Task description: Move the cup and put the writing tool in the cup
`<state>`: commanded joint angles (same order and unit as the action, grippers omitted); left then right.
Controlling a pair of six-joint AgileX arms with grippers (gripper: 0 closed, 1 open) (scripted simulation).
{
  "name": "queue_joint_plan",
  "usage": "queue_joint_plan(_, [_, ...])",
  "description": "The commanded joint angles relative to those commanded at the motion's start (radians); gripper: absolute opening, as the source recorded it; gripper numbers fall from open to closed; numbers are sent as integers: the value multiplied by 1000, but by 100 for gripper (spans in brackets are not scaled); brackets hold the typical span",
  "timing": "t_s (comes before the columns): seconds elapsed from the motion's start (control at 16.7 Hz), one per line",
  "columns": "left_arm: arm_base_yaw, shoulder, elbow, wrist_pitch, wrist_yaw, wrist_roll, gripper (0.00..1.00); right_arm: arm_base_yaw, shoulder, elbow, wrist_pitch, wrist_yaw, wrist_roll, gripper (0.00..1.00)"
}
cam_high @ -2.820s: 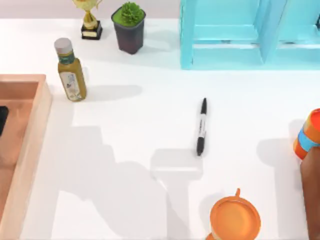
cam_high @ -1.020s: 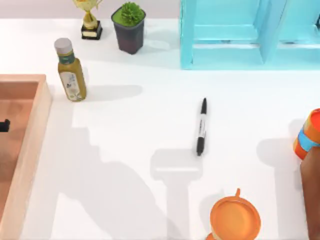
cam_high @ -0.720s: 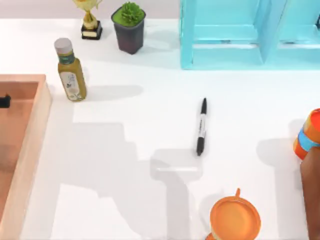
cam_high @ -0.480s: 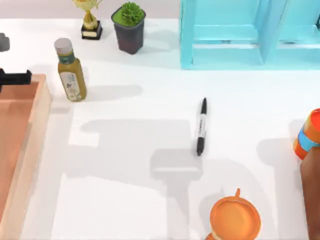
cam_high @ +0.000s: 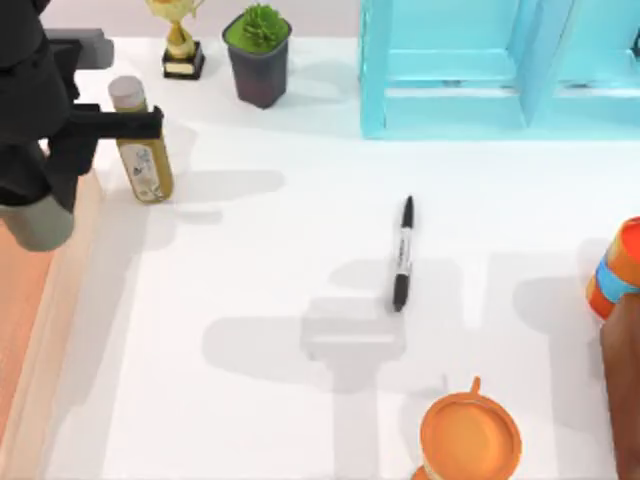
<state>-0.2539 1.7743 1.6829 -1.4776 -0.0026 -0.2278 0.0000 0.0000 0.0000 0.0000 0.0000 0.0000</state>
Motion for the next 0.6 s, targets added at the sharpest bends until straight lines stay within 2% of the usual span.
queue_joint_plan(0.36, [-8,8,1,-3,2,-9,0,0,0,0,0,0,0,100])
queue_joint_plan(0.6, [-88,90,-26,112,5,-90,0,0,0,0,0,0,0,100])
